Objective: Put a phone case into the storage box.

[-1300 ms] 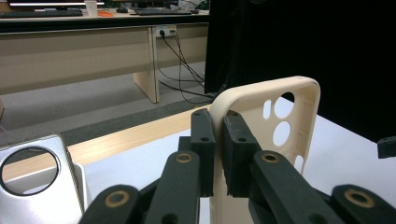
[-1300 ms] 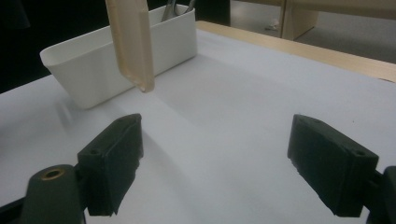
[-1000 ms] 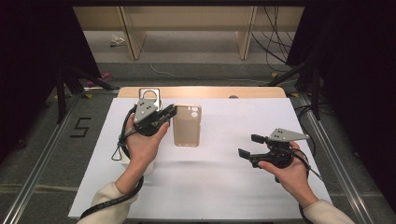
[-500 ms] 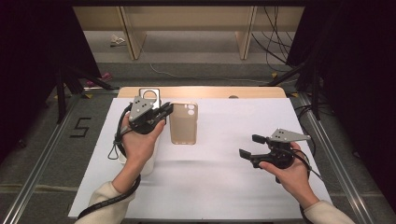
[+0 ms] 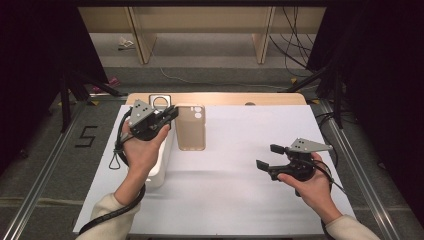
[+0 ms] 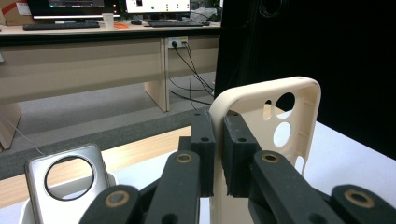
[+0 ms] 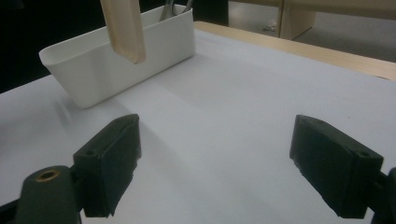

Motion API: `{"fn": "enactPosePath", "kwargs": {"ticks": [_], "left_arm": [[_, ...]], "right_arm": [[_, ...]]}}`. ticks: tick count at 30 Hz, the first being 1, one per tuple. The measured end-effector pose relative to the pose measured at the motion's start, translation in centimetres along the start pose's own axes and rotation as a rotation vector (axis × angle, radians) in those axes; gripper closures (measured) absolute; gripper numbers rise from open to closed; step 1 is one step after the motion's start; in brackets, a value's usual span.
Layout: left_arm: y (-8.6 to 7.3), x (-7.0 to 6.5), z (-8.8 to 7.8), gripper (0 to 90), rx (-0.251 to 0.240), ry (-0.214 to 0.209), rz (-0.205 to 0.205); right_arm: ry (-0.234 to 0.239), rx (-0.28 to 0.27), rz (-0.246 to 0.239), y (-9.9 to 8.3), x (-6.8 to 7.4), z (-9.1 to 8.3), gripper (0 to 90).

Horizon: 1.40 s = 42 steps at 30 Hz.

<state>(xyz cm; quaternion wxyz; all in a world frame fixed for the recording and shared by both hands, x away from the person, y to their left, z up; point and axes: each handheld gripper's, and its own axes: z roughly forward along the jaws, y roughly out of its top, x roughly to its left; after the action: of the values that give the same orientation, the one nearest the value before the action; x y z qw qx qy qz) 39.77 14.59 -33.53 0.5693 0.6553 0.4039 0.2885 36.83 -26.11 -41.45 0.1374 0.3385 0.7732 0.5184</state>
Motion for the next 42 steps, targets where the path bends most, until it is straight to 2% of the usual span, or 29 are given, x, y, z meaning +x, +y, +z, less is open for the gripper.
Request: {"fn": "enactPosePath", "kwargs": {"ticks": [13, 20, 26, 42], "left_arm": [[0.0, -0.3, 0.1, 83.6, 0.002, -0.009, 0.007], [0.1, -0.4, 0.0, 83.6, -0.002, -0.01, 0.012], [0.2, -0.3, 0.0, 83.6, -0.006, -0.008, 0.01], [1.3, 0.7, -0.9, 83.6, -0.039, 0.01, 0.004]], "right_arm": [[0.007, -0.001, -0.007, 0.0, 0.0, 0.1, 17.1], [-0.01, -0.065, -0.051, 0.2, 0.3, -0.1, 17.6], [-0.039, -0.093, -0.077, 0.1, 0.2, -0.2, 17.3], [-0.043, -0.086, -0.074, 0.1, 0.1, -0.2, 20.6]]}}
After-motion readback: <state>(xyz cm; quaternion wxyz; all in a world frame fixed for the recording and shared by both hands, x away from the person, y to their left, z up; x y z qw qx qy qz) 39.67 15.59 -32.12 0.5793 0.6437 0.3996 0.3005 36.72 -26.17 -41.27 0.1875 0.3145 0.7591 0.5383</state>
